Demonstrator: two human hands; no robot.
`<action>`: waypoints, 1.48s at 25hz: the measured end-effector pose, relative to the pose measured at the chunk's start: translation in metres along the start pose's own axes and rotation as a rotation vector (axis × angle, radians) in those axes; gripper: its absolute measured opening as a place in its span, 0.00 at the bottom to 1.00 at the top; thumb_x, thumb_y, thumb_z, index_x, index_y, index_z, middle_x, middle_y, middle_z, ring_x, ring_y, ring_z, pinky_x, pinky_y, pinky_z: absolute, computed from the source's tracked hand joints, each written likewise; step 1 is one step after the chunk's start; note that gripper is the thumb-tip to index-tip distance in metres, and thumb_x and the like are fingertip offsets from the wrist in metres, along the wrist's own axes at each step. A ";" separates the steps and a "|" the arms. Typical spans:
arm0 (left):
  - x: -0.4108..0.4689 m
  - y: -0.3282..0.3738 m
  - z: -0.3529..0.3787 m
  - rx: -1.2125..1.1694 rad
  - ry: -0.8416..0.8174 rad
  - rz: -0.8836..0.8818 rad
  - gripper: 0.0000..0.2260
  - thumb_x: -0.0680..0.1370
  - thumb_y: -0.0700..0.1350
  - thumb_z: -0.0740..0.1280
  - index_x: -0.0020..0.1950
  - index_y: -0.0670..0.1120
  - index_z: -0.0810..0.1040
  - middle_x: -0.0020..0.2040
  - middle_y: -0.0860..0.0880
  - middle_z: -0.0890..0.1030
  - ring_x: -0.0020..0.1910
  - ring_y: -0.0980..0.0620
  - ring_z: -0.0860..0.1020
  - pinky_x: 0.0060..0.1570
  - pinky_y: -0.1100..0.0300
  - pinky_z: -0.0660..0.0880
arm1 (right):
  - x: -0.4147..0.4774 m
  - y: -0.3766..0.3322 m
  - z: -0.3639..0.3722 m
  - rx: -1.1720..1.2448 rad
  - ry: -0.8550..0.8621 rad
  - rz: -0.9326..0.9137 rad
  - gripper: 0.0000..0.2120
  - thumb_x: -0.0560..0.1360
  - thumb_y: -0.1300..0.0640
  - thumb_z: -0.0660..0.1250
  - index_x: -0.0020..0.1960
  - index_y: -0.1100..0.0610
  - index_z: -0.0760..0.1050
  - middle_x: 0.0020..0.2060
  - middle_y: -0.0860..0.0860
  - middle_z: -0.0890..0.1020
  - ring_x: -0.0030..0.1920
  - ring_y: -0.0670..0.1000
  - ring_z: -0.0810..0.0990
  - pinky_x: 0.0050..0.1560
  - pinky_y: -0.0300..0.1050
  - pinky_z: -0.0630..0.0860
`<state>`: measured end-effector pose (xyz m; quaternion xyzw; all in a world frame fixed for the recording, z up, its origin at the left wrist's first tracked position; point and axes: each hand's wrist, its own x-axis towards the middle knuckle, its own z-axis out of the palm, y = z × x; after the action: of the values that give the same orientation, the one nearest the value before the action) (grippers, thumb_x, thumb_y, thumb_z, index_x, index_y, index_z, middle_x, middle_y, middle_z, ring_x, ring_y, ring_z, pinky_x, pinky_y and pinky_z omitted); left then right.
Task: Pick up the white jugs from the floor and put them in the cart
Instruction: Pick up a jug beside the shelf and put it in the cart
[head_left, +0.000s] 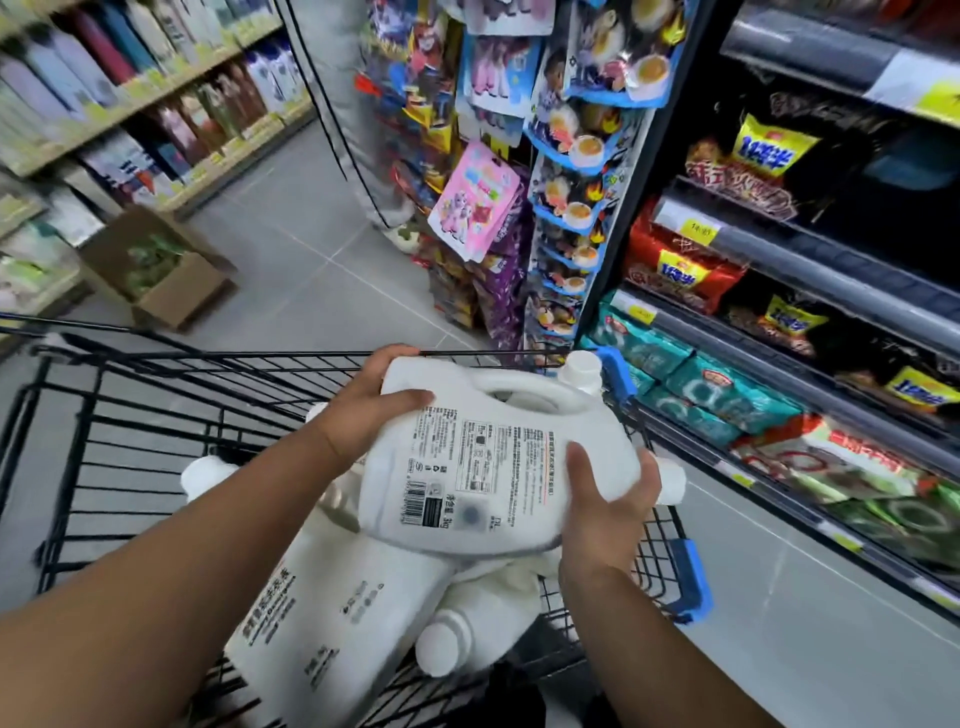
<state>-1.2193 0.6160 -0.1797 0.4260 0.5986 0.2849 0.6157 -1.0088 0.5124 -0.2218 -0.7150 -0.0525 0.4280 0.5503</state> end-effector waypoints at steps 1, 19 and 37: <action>0.006 -0.001 -0.002 0.006 -0.019 -0.008 0.29 0.60 0.48 0.77 0.59 0.56 0.74 0.54 0.45 0.79 0.48 0.47 0.80 0.47 0.55 0.78 | 0.000 0.002 0.003 -0.012 0.018 0.000 0.34 0.70 0.49 0.75 0.70 0.40 0.62 0.60 0.48 0.76 0.58 0.51 0.77 0.64 0.51 0.73; 0.013 -0.034 -0.004 0.197 -0.109 0.040 0.37 0.66 0.41 0.80 0.68 0.63 0.67 0.58 0.54 0.79 0.57 0.52 0.79 0.57 0.54 0.77 | 0.004 0.028 0.007 -0.145 0.050 0.097 0.40 0.70 0.44 0.74 0.73 0.40 0.55 0.58 0.49 0.73 0.56 0.52 0.74 0.60 0.44 0.68; -0.037 -0.046 0.016 0.671 0.175 0.272 0.42 0.66 0.53 0.79 0.75 0.55 0.62 0.75 0.45 0.61 0.73 0.46 0.64 0.69 0.59 0.60 | -0.003 0.019 -0.055 -0.680 -0.343 0.007 0.51 0.63 0.40 0.78 0.76 0.39 0.50 0.61 0.52 0.74 0.59 0.56 0.75 0.62 0.55 0.75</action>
<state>-1.2158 0.5598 -0.2023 0.6536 0.6471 0.1874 0.3450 -0.9812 0.4624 -0.2351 -0.7749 -0.2805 0.5015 0.2634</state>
